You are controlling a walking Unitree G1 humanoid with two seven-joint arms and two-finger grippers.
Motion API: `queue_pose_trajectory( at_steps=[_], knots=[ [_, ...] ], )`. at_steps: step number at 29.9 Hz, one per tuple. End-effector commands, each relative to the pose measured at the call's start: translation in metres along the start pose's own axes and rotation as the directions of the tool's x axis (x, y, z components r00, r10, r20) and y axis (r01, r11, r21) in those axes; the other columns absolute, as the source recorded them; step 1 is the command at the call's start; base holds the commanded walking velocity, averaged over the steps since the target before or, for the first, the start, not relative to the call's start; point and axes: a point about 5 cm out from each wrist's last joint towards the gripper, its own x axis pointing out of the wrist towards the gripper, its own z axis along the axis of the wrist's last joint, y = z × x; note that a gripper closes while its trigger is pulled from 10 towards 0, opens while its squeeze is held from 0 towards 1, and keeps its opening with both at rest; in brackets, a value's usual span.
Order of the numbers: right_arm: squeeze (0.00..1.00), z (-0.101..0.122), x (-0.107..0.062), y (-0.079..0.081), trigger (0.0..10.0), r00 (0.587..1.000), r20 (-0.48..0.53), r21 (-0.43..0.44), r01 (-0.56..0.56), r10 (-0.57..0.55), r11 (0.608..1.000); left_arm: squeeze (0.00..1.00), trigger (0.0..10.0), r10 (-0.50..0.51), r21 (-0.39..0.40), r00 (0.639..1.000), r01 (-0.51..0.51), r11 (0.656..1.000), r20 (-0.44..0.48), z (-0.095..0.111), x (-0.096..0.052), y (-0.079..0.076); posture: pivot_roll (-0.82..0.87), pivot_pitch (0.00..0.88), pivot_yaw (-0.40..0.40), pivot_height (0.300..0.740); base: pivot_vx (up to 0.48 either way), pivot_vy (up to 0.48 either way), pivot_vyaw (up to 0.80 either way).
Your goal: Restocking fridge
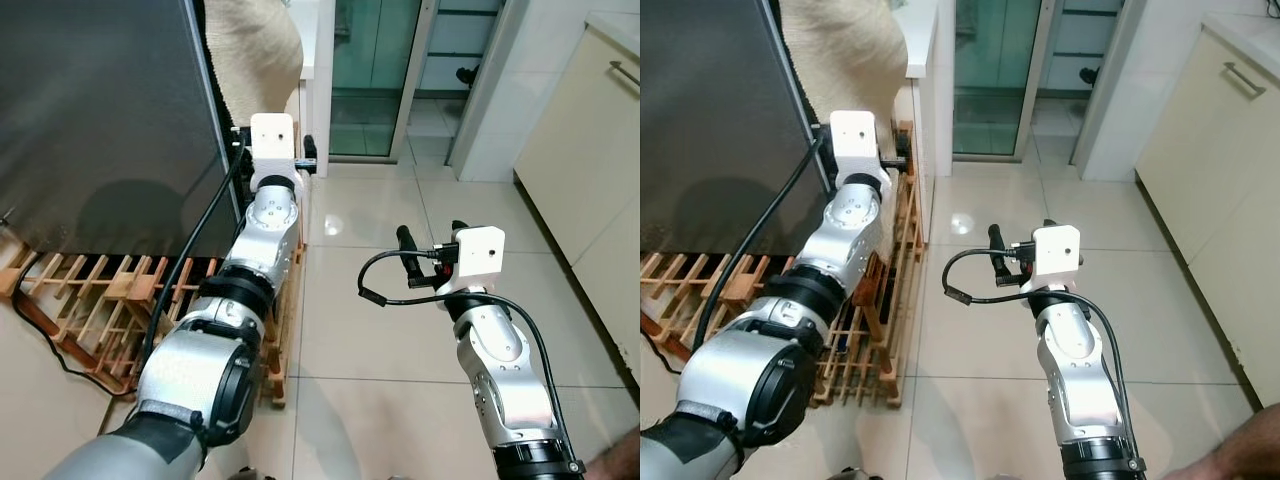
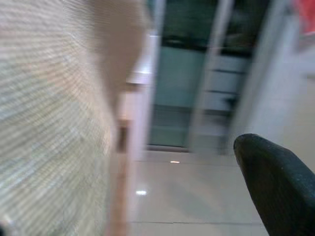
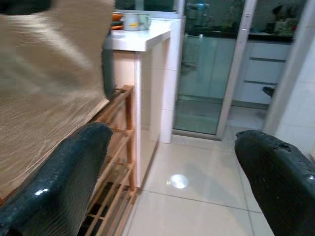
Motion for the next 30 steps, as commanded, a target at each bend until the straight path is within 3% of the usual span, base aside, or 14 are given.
queue_pose_trajectory(
  at_steps=[1,5,8,10,11,13,16,22,30],
  knots=[
    [0.0,-0.001,0.0,-0.001,10.0,1.0,0.004,-0.004,0.005,-0.005,1.0,0.0,10.0,-0.138,-0.046,0.988,0.141,0.989,0.062,0.008,-0.001,-0.025,-0.15,0.0,0.034,0.74,0.0,0.0,0.0],
    [0.0,-0.001,0.0,-0.002,10.0,1.0,0.002,-0.004,0.008,-0.008,1.0,0.0,10.0,-0.206,-0.033,0.971,0.211,0.977,0.123,0.016,-0.003,-0.039,-0.14,0.0,0.03,0.74,0.0,0.0,0.0],
    [0.0,-0.002,-0.001,-0.001,10.0,1.0,-0.001,-0.004,0.006,-0.006,1.0,0.0,10.0,-0.223,0.026,0.966,0.221,0.975,0.134,0.017,-0.005,-0.041,-0.14,0.0,0.028,0.74,0.0,0.0,0.0],
    [0.0,-0.003,0.0,-0.001,10.0,1.0,-0.003,-0.005,0.003,-0.003,1.0,0.0,10.0,-0.211,0.084,0.974,0.205,0.975,0.077,0.003,-0.007,-0.031,-0.14,0.0,0.025,0.74,0.0,0.0,0.0],
    [0.0,-0.003,0.0,-0.001,10.0,1.0,-0.003,-0.005,0.003,-0.003,1.0,0.0,10.0,-0.211,0.084,0.974,0.205,0.975,0.077,0.003,-0.007,-0.031,-0.14,0.0,0.025,0.74,0.0,0.0,0.0],
    [0.0,-0.003,0.0,-0.002,10.0,1.0,-0.004,-0.006,0.003,-0.003,1.0,0.0,10.0,-0.144,0.065,0.989,0.145,0.987,-0.013,-0.018,-0.012,-0.005,-0.13,0.0,0.022,0.74,0.0,0.0,0.0],
    [0.0,-0.004,0.001,-0.002,10.0,1.0,-0.004,-0.006,0.001,-0.001,1.0,0.0,10.0,-0.111,0.051,0.993,0.113,0.992,-0.031,-0.025,-0.015,0.009,-0.12,0.0,0.019,0.74,0.0,0.0,0.0],
    [0.0,-0.006,0.003,-0.001,10.0,1.0,-0.008,-0.009,-0.015,0.015,1.0,0.0,10.0,-0.019,0.08,1.0,0.019,0.997,-0.009,-0.025,-0.02,0.038,-0.1,0.0,0.004,0.74,0.0,0.0,0.0],
    [0.0,-0.005,0.007,0.001,10.0,1.0,-0.005,-0.009,-0.027,0.027,1.0,0.0,10.0,0.106,0.139,0.993,-0.111,0.984,0.046,-0.012,-0.018,0.061,-0.09,0.0,0.002,0.74,0.0,0.0,0.0]
  ],
)
